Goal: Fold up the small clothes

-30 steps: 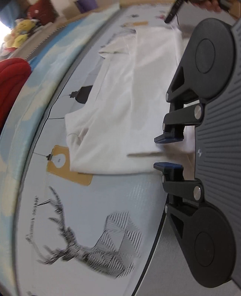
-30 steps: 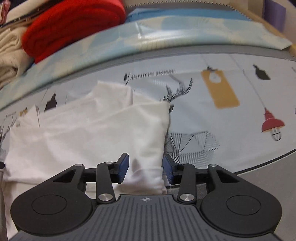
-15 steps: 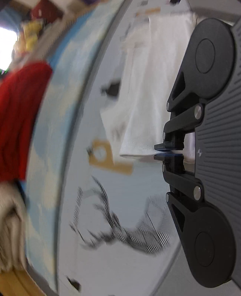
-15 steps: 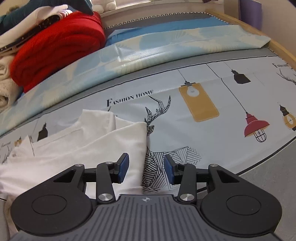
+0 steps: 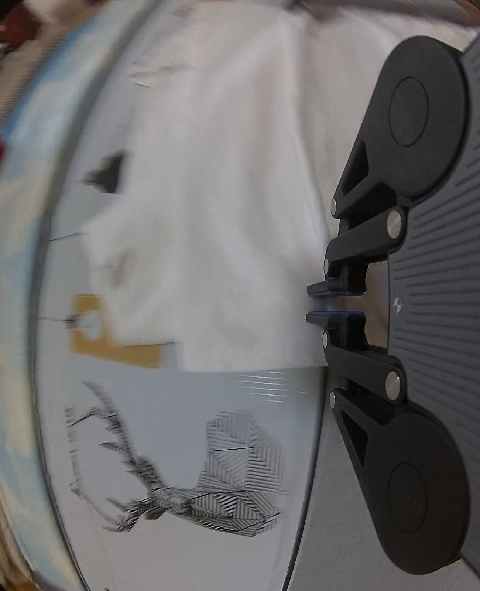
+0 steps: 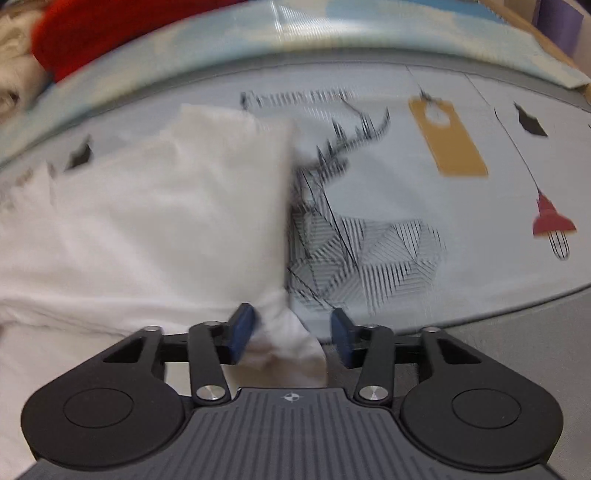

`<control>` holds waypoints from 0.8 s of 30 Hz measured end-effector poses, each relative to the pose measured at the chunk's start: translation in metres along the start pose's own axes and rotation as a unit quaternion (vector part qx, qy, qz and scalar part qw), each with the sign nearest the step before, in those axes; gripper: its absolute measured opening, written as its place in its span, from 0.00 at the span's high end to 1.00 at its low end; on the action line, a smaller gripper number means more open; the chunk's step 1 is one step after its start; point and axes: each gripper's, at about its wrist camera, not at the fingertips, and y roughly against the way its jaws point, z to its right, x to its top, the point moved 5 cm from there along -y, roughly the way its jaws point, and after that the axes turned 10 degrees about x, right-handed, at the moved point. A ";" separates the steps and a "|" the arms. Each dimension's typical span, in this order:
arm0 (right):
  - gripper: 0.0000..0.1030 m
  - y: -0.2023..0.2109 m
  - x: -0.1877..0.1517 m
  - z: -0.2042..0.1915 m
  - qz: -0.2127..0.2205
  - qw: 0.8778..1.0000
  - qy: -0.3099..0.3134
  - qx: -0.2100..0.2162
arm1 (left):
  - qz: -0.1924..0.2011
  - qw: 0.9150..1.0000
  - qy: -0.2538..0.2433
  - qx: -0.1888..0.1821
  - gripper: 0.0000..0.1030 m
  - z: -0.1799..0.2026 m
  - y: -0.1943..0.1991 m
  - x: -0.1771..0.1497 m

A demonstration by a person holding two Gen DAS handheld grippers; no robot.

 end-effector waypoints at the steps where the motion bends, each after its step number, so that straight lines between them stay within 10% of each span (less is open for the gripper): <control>1: 0.46 0.003 0.002 0.000 0.005 1.000 -0.004 -0.001 | 0.008 1.000 -0.005 0.003 0.88 0.001 0.003 0.000; 15: 0.42 0.021 0.006 -0.008 0.049 0.997 -0.046 0.021 | 0.087 0.996 -0.015 -0.002 0.81 0.025 0.038 -0.016; 24: 0.49 0.102 -0.002 -0.043 0.180 0.979 -0.038 0.087 | 0.162 0.986 -0.039 -0.023 0.52 0.031 0.113 -0.059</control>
